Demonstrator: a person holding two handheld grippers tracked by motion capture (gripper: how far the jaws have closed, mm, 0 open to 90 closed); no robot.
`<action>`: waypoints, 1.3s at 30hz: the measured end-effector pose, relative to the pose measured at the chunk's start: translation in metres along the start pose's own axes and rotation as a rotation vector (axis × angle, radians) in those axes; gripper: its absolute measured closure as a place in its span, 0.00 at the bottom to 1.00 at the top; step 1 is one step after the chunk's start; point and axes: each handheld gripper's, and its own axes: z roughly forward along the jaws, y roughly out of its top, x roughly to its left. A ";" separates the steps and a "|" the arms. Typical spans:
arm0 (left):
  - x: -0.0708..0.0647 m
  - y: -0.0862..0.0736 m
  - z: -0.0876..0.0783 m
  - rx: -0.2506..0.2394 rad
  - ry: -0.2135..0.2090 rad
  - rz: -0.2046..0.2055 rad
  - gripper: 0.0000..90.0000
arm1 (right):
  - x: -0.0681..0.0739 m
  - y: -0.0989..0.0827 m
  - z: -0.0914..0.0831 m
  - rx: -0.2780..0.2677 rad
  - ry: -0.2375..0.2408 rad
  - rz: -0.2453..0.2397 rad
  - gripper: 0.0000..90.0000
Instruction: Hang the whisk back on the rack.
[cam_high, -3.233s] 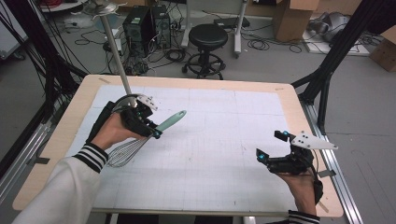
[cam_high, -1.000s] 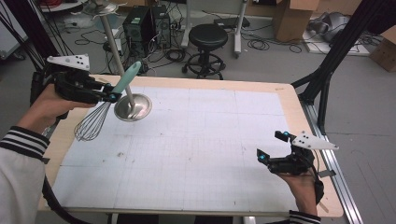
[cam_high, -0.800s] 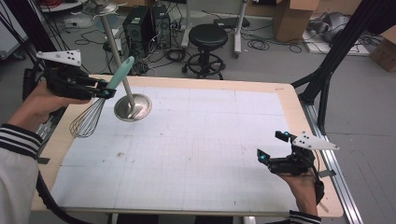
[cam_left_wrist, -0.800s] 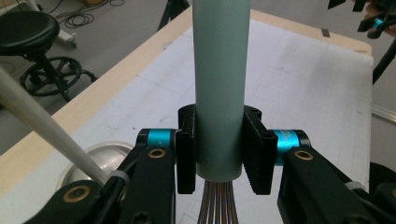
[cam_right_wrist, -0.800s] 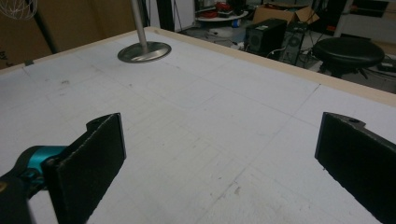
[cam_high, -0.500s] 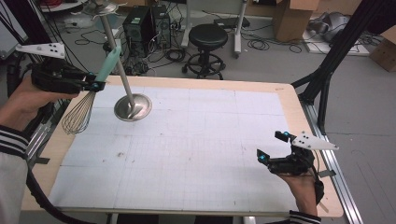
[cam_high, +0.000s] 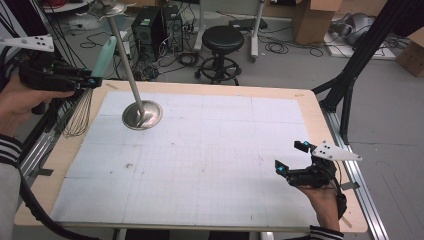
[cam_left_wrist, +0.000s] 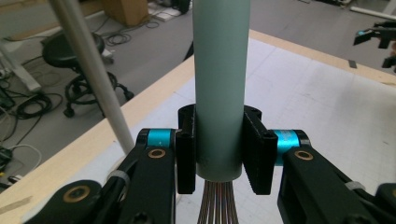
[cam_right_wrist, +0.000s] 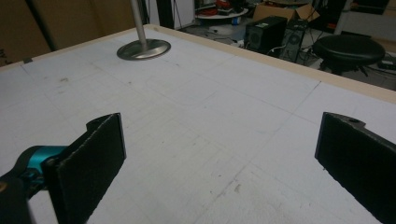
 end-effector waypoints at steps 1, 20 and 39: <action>0.001 0.000 -0.002 -0.005 0.004 -0.002 0.77 | 0.000 0.000 0.000 0.000 -0.001 -0.002 0.01; 0.015 0.014 -0.019 -0.061 0.092 -0.029 0.77 | -0.002 -0.002 0.000 0.004 -0.001 0.008 0.01; 0.021 0.015 -0.008 -0.040 0.133 -0.040 0.77 | -0.004 -0.004 -0.002 0.004 -0.001 0.011 0.01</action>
